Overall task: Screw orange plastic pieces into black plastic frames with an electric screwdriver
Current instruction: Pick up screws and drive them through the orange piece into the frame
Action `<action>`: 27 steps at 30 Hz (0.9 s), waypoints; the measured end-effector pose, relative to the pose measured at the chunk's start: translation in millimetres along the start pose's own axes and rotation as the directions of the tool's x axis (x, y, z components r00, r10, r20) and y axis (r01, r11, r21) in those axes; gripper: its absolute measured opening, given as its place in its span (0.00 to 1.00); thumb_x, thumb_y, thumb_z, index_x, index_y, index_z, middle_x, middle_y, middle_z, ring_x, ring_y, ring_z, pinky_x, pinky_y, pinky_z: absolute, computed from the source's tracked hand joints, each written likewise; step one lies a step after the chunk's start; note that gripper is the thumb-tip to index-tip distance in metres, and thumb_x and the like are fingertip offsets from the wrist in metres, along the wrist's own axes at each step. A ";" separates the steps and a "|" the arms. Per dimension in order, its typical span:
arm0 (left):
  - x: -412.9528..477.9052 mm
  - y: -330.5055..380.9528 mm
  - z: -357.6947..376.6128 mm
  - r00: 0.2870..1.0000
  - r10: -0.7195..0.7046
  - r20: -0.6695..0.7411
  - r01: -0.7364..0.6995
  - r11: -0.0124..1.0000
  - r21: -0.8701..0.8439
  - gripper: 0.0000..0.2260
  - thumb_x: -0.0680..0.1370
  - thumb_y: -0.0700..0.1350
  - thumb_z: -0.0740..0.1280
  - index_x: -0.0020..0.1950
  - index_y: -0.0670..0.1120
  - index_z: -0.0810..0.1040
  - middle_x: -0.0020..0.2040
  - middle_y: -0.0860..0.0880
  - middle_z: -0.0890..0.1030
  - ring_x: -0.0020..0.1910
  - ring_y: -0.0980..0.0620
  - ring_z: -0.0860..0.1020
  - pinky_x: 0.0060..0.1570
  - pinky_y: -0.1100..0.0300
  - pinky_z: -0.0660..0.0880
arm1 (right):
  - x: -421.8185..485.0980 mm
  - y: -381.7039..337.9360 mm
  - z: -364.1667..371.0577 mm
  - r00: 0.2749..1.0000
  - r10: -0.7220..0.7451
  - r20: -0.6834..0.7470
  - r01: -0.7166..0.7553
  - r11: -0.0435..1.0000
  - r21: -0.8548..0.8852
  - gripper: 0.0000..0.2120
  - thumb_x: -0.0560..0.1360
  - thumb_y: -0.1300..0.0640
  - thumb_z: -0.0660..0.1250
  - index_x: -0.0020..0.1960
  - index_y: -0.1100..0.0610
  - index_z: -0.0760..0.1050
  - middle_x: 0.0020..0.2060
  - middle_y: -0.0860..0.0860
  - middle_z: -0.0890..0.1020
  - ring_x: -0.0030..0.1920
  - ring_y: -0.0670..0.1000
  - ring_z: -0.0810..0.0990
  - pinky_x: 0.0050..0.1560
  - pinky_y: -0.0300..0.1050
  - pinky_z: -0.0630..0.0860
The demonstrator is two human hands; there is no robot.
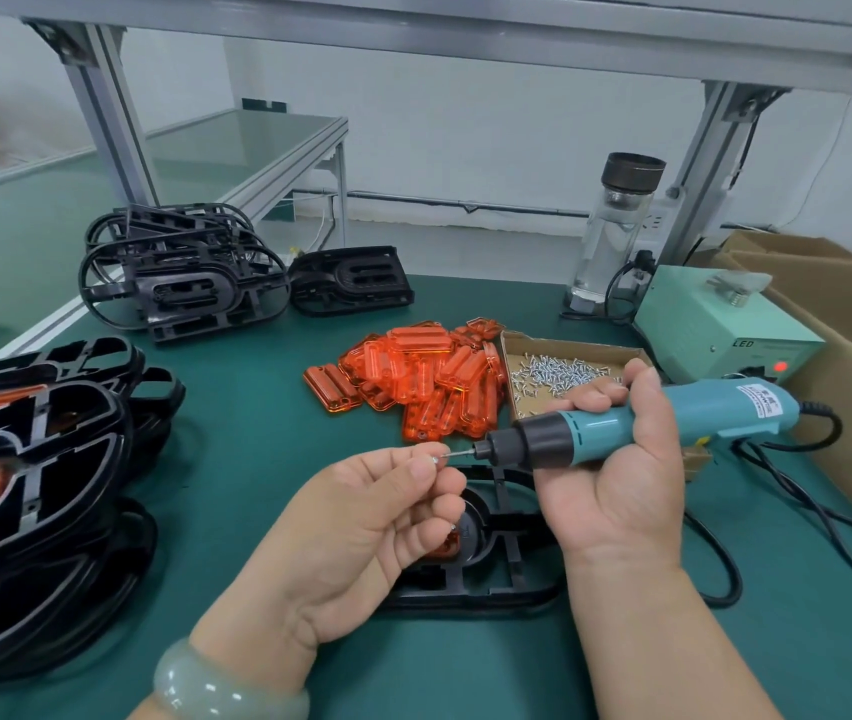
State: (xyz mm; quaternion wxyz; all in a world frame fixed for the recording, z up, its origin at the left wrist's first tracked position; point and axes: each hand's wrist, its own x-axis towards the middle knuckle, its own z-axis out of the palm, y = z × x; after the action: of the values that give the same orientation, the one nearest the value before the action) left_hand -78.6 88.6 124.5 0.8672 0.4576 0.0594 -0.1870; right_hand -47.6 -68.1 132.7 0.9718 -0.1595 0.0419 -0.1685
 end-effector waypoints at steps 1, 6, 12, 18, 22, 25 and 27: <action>0.1 -0.4 0.0 1.000 0.009 -0.001 -0.009 1.000 0.012 0.12 0.65 0.41 0.68 0.47 0.39 0.78 0.34 0.44 0.82 0.28 0.53 0.80 0.26 0.65 0.76 | 0.1 0.3 -0.3 1.000 -0.002 0.007 0.002 1.000 -0.004 0.05 0.79 0.55 0.64 0.45 0.50 0.72 0.32 0.44 0.73 0.28 0.42 0.73 0.35 0.36 0.75; 0.3 -2.0 -1.2 0.998 0.066 -0.004 -0.065 0.994 0.085 0.10 0.65 0.42 0.69 0.44 0.40 0.79 0.35 0.43 0.81 0.29 0.53 0.79 0.26 0.65 0.76 | -1.8 -0.1 0.3 0.998 -0.010 0.057 0.011 1.000 -0.020 0.08 0.70 0.56 0.68 0.48 0.49 0.71 0.32 0.43 0.73 0.28 0.42 0.73 0.35 0.36 0.75; -1.1 -3.0 -1.8 0.989 0.146 0.004 -0.145 0.975 0.170 0.05 0.66 0.44 0.69 0.36 0.44 0.84 0.34 0.44 0.82 0.29 0.53 0.79 0.27 0.65 0.76 | -2.6 -0.3 0.2 0.995 -0.031 0.091 0.036 0.998 -0.053 0.09 0.70 0.56 0.68 0.47 0.49 0.71 0.31 0.43 0.73 0.28 0.42 0.73 0.36 0.37 0.74; -0.1 -5.2 -1.6 0.955 0.295 -0.034 -0.259 0.884 0.389 0.11 0.76 0.39 0.66 0.38 0.50 0.85 0.34 0.46 0.83 0.31 0.53 0.80 0.30 0.65 0.75 | -2.6 -0.3 -0.9 0.989 -0.056 0.136 0.069 0.994 -0.090 0.09 0.70 0.56 0.68 0.48 0.49 0.71 0.31 0.43 0.73 0.29 0.42 0.73 0.38 0.37 0.73; -0.5 -6.7 -1.7 0.930 0.365 -0.031 -0.301 0.811 0.502 0.12 0.76 0.39 0.66 0.40 0.54 0.84 0.33 0.47 0.83 0.31 0.53 0.80 0.31 0.64 0.76 | -3.1 0.3 -1.4 0.986 -0.066 0.155 0.081 0.992 -0.092 0.09 0.71 0.57 0.67 0.49 0.49 0.72 0.31 0.44 0.73 0.29 0.42 0.73 0.38 0.37 0.74; -0.5 -7.0 -1.8 0.927 0.375 -0.025 -0.303 0.784 0.542 0.11 0.76 0.40 0.66 0.41 0.54 0.83 0.32 0.48 0.83 0.30 0.54 0.80 0.31 0.65 0.75 | -3.4 0.7 -0.8 0.986 -0.071 0.152 0.087 0.992 -0.096 0.09 0.71 0.57 0.67 0.49 0.49 0.72 0.31 0.44 0.73 0.29 0.42 0.72 0.38 0.37 0.73; -0.5 -6.9 -2.0 0.920 0.392 -0.017 -0.311 0.753 0.580 0.10 0.76 0.41 0.66 0.40 0.54 0.83 0.32 0.48 0.83 0.30 0.55 0.80 0.30 0.67 0.75 | -3.4 0.5 -0.6 0.988 -0.069 0.139 0.082 0.993 -0.091 0.09 0.71 0.57 0.67 0.49 0.49 0.71 0.31 0.44 0.73 0.29 0.42 0.72 0.38 0.37 0.74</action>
State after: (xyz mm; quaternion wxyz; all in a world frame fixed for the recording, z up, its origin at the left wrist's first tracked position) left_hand -81.5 86.8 118.2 0.7050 0.7087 -0.0265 0.0024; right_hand -50.8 -66.7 132.1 0.9565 -0.2187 -0.0224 -0.1916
